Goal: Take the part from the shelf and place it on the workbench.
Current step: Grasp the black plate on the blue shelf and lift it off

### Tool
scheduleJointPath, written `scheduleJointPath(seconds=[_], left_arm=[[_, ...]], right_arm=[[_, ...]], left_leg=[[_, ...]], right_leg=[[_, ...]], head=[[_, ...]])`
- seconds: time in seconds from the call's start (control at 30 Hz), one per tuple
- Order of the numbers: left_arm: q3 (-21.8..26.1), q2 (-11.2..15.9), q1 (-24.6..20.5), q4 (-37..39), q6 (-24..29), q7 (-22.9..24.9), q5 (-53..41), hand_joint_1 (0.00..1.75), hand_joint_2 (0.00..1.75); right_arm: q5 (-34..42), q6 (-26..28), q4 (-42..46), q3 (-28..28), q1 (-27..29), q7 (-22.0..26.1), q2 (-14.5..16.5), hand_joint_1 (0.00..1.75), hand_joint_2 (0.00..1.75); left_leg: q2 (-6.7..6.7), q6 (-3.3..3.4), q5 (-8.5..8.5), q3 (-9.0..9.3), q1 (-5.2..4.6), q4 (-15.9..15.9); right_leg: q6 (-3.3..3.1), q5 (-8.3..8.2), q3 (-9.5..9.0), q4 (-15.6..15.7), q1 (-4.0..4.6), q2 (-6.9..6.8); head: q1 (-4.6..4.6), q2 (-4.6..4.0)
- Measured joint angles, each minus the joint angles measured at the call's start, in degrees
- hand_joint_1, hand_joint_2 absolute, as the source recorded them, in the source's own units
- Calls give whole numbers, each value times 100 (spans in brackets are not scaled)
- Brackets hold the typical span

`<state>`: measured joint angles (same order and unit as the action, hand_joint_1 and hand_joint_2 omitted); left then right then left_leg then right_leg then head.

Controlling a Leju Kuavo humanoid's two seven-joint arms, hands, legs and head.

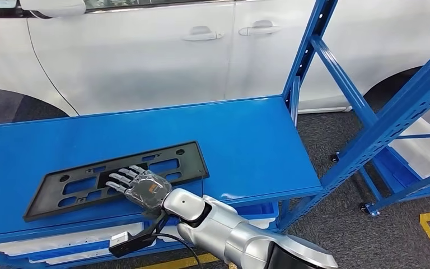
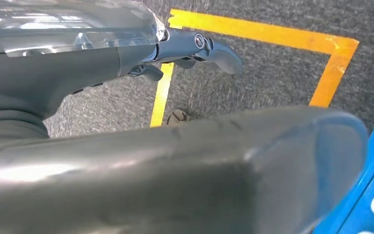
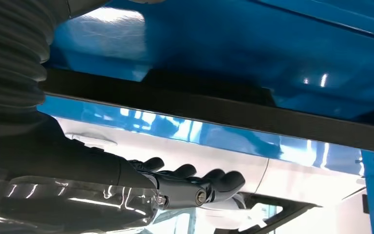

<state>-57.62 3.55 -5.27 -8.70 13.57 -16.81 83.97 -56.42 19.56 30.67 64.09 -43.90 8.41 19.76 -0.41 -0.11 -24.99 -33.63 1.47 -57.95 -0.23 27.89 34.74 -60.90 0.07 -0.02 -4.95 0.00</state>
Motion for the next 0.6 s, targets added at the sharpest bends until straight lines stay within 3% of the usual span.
scheduleJointPath(seconds=[0.1, 0.13, 0.17, 0.2, 0.27, 0.33, 0.43, 0.5, 0.6], left_arm=[[-34, 2, -8, 1, -1, 3, -2, 0, 0], [-49, 3, -6, 2, -1, 5, -2, 0, 0], [-63, 3, -4, 2, -2, 8, -2, 0, 0], [-74, 3, -3, 2, -5, 9, -2, 0, 0], [-88, -1, -7, 1, -16, 9, -2, 0, 0], [-94, -8, -11, 0, -26, 8, -3, 0, 0], [-97, -8, -12, 1, -31, 7, -4, 0, 0], [-101, -2, -13, 1, -28, 7, -3, 0, 0], [-109, 2, -11, 1, -21, 8, -2, 0, 0]], right_arm=[[34, -17, 4, 176, -11, -206, -2, 0, 175], [58, -27, 4, 246, -11, -277, -2, 0, 175], [85, -38, 4, 313, -16, -337, -2, 0, 175], [113, -55, 7, 376, -30, -392, -2, 0, 175], [167, -102, 14, 476, -81, -494, -2, 0, 175], [216, -145, 17, 552, -136, -575, -2, 0, 175], [290, -196, 8, 619, -175, -693, -1, 0, 175], [363, -215, -8, 655, -209, -773, 1, 0, 175], [481, -225, -44, 711, -258, -872, 1, 0, 175]], left_leg=[[6, 50, 1, -6, -6, 4], [5, 53, 0, -7, -9, 3], [3, 53, -1, -5, -11, 2], [-1, 50, -3, 1, -14, 1], [-11, 37, -10, 19, -20, 1], [-14, -10, -16, 18, -40, -5], [-4, -120, -16, 13, -36, 11], [5, -180, -136, -40, -25, -139], [10, -237, -642, -480, -15, -1126]], right_leg=[[51, 516, 515, -1076, -29, 1], [55, 588, 657, -1356, -35, 0], [51, 550, 704, -1434, -38, 0], [35, 407, 634, -1274, -37, 0], [-34, 17, 256, -490, -22, 1], [-88, -181, -25, 110, 11, 1], [-136, -210, -67, 248, 27, 13], [-200, -246, -103, 316, -2, 7], [-248, -260, -123, 350, -7, -10]], head=[[1, 0], [1, 0], [0, 0], [1, 0], [0, 0], [-1, 0], [-1, 0], [-1, 0], [-1, 0]])
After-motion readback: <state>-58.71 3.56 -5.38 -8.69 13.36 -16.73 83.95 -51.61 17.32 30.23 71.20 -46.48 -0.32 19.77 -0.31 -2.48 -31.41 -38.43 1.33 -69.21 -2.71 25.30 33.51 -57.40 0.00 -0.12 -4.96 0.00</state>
